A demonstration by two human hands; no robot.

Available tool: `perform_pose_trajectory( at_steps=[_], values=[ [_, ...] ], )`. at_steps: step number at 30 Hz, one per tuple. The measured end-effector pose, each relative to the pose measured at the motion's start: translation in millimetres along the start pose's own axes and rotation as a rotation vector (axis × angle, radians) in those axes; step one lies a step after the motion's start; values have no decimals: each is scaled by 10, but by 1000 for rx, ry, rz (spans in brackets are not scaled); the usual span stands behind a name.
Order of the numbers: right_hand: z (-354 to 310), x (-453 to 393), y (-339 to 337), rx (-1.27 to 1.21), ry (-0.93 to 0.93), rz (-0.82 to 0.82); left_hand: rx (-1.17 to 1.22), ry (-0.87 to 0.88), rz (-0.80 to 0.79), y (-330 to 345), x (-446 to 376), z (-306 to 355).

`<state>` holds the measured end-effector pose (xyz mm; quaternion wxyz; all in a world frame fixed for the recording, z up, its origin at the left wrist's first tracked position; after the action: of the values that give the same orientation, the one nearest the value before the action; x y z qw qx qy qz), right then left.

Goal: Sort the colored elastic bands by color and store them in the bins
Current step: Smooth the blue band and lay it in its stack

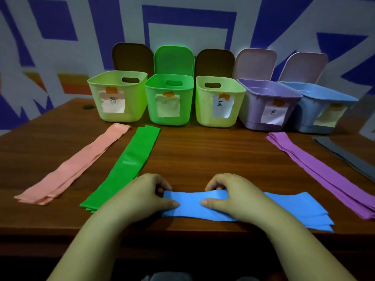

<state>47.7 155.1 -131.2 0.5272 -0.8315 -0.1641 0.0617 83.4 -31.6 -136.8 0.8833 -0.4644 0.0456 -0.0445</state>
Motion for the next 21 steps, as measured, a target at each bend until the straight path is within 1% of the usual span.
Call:
perform_pose_trajectory(
  at_steps=[3, 7, 9, 10, 12, 14, 15, 18, 19, 21],
  values=[
    [-24, -26, -19, 2, 9, -54, -18, 33, -73, 5, -22, 66],
    [-85, 13, -78, -35, -17, -64, 1, 87, -81, 8, 0, 119],
    [-104, 47, -95, -55, -37, -56, 177, 70, -41, -1, 22, 97],
    [-112, 66, -114, -80, -53, -40, 330, 56, -2, -10, 38, 92],
    [-115, 93, -188, -151, -87, 18, 709, 8, 93, -9, 55, 69],
    [-112, 111, -261, -252, -101, 49, 1036, -35, 141, 38, 59, 61],
    [-106, 116, -278, -321, -98, 38, 1110, -38, 127, 69, 55, 70],
    [-111, 122, -304, -514, -88, -2, 1060, -10, 81, 101, 39, 108],
    [-107, 116, -311, -537, -79, 8, 1073, -6, 101, 111, 16, 107],
    [-96, 99, -317, -526, -57, 40, 1206, -11, 164, 132, -32, 168]
  ],
)
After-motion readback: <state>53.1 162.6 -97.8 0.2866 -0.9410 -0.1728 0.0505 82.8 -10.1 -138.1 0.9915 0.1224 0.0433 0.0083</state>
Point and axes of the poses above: each hand's wrist, its own x-axis away from the middle knuckle, its own y-axis out of the palm, z = x × y, the point moved 6 cm from there along -x, towards the middle knuckle, and after that the axes turned 11 degrees about y, right-handed, at the moved point
